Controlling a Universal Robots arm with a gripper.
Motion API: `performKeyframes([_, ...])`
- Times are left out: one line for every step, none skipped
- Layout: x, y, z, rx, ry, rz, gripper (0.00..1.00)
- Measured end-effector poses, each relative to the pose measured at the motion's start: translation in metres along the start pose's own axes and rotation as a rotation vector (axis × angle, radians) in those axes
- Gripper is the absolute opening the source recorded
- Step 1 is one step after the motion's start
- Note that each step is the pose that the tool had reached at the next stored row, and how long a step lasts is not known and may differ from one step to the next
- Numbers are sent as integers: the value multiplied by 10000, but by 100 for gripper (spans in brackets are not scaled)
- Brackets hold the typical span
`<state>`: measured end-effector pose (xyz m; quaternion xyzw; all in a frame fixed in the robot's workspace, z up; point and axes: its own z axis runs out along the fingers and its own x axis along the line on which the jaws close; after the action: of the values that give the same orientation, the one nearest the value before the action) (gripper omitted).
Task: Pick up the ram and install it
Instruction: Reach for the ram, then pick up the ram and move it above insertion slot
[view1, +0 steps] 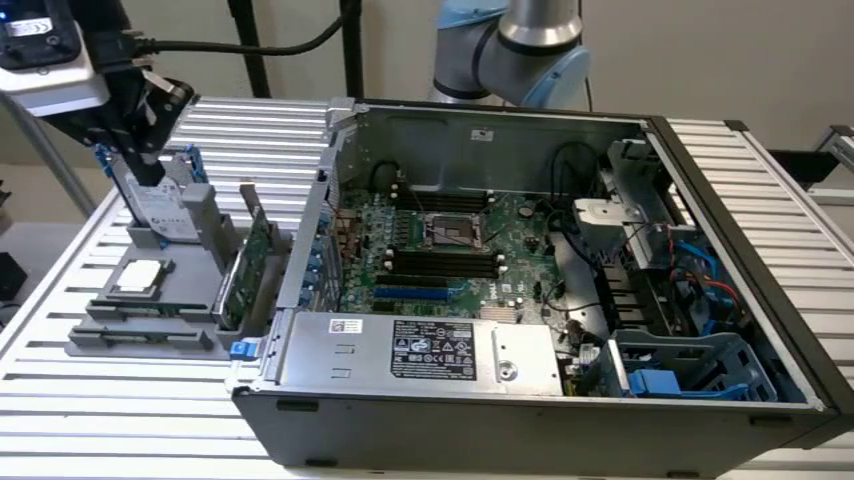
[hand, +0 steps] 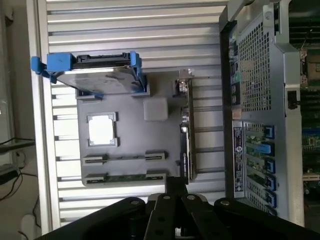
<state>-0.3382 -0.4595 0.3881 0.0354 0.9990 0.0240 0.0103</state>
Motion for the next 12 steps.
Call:
performKeyframes([44, -13, 5, 0, 0, 0, 0])
performKeyframes([88, -26, 10, 0, -1, 0, 0])
performKeyframes([133, -39, 16, -1, -1, -1, 0])
performKeyframes([177, -52, 22, 0, 0, -1, 0])
performKeyframes([223, -64, 29, 0, 0, 0, 0])
performKeyframes([267, -75, 36, 0, 0, 0, 0])
performKeyframes([313, -85, 46, 0, -1, -1, 0])
performKeyframes([358, -93, 57, 0, 0, 0, 0])
performKeyframes([403, -99, 71, 0, -1, 0, 0])
performKeyframes([451, -106, 85, 0, -1, 0, 0])
performKeyframes([497, -112, 99, 0, 0, 0, 0])
performKeyframes([542, -117, 113, 1, 0, -1, 0])
